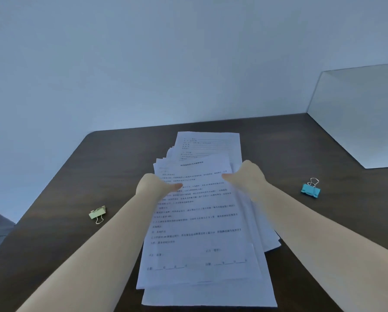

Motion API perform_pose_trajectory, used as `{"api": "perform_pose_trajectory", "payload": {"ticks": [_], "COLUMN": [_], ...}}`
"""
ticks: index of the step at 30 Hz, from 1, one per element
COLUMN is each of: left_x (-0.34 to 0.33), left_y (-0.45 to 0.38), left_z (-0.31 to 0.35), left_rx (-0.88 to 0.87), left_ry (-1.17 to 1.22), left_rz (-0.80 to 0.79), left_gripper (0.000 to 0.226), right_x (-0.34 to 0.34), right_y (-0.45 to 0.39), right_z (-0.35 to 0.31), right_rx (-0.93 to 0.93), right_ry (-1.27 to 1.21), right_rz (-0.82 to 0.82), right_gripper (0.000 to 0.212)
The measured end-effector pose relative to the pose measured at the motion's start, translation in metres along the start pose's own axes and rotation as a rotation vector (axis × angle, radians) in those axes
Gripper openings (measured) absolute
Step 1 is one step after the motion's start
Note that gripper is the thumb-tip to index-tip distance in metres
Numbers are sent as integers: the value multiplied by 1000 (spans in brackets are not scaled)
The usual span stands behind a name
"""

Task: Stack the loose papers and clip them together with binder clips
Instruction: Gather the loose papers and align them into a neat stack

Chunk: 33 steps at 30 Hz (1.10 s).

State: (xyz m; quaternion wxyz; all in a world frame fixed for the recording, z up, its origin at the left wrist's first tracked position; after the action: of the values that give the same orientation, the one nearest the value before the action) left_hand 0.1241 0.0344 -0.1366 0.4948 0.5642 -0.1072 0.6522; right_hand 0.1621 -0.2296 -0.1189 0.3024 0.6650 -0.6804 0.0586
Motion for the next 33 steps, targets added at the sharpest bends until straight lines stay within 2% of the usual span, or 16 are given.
{"api": "perform_pose_trajectory", "payload": {"ticks": [4, 6, 8, 12, 17, 22, 25, 29, 31, 33], "left_x": [-4, -5, -9, -10, -8, -18, -20, -18, -15, -11], "left_y": [4, 9, 19, 38, 53, 57, 54, 50, 50, 52], "left_z": [3, -1, -7, -32, -33, -28, -24, -20, -20, -17], "left_rx": [-104, -136, -171, -147, -169, -136, -124, -225, -297, -350], "left_ry": [-4, 7, 94, 263, 462, 414, 399, 461, 602, 764], "left_rz": [28, 60, 64, 46, -44, -96, -135, -42, 3, 17], "left_gripper": [52, 73, 82, 71, 58, 71, 51, 16, 19, 23], "right_x": [-6, -10, -10, 8, 13, 3, 1, -10, -9, -4], "right_y": [8, 14, 23, 49, 66, 67, 58, 52, 45, 41], "right_z": [-3, 3, 13, 24, 23, 22, 23, 21, 21, 18], "right_rx": [104, 123, 123, 74, 50, 56, 52, 118, 146, 168], "right_ry": [-17, 30, 105, 93, -59, -18, -39, 58, 19, -197], "right_rz": [-12, -24, -14, -6, -106, -133, -162, -232, -191, -167], "right_gripper": [55, 56, 59, 49, 63, 60, 61, 65, 79, 94]}}
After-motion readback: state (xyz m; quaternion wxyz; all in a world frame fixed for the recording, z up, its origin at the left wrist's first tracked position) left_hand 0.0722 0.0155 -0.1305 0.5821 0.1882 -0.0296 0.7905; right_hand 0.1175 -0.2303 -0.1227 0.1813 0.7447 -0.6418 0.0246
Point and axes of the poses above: each hand's wrist, its own y-axis away from the middle knuckle, its own x-axis out of the back of the hand, z = x × y, the point moved 8 cm from there along -y, towards the middle knuckle, and after that the axes turned 14 degrees about -y, right-handed, at the moved point
